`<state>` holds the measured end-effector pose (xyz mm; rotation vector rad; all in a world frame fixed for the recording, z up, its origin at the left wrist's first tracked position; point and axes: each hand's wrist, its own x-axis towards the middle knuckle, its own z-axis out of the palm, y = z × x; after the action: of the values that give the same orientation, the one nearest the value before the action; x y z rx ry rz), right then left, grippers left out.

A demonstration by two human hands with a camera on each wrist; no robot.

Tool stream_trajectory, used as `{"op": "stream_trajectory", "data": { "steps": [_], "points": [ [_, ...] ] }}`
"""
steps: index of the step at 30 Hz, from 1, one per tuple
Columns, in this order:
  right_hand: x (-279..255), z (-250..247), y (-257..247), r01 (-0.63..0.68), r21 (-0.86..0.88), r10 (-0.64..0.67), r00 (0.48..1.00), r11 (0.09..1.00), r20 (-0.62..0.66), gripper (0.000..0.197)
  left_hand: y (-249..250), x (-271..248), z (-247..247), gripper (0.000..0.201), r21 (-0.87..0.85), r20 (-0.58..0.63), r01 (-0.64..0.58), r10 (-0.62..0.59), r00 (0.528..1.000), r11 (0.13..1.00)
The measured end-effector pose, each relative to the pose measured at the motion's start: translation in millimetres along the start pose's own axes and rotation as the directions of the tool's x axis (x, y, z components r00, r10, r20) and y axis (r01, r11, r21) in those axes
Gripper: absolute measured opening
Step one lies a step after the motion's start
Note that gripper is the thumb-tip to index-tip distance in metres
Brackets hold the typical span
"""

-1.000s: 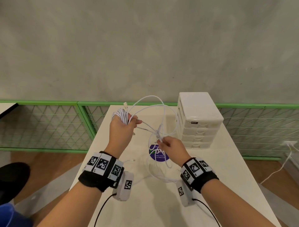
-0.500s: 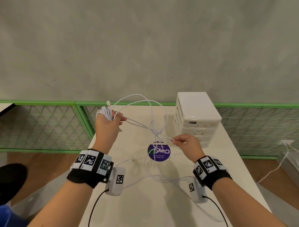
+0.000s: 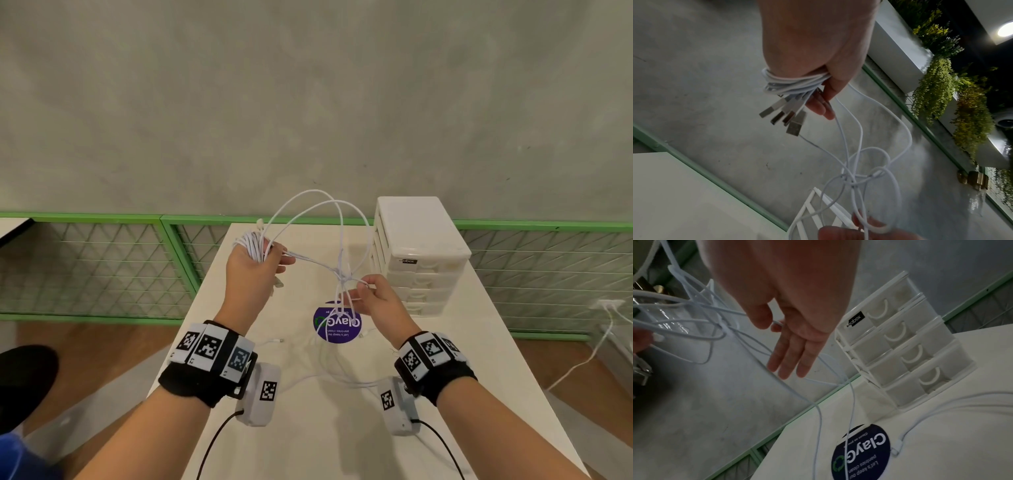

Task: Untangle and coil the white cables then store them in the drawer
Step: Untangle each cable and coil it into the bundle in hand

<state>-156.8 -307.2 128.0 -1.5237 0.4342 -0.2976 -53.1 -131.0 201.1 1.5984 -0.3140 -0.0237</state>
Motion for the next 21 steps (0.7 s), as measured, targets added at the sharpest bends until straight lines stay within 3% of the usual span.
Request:
{"op": "stream_trajectory", "data": {
  "steps": [5,9,16,21],
  "points": [
    [-8,10,-17,0.019,-0.049,-0.014,0.995,0.999,0.101,0.01,-8,0,4,0.01,0.022,-0.001,0.067,-0.067,0.998,0.998],
    [-6,11,-18,0.069,-0.071,-0.061,0.993,0.995,0.103,0.01,-13,1,2,0.014,0.083,0.009,0.123,-0.124,0.992,0.989],
    [-13,18,-25,0.098,-0.066,-0.086,0.981,0.993,0.174,0.017,-15,-14,13,0.027,0.195,0.206,0.143,-0.184,0.961,0.97],
    [-11,19,-24,0.097,-0.082,-0.079,0.977,0.992,0.197,0.019,-9,-20,18,0.024,0.167,0.243,0.127,-0.165,0.956,0.978]
  ]
}}
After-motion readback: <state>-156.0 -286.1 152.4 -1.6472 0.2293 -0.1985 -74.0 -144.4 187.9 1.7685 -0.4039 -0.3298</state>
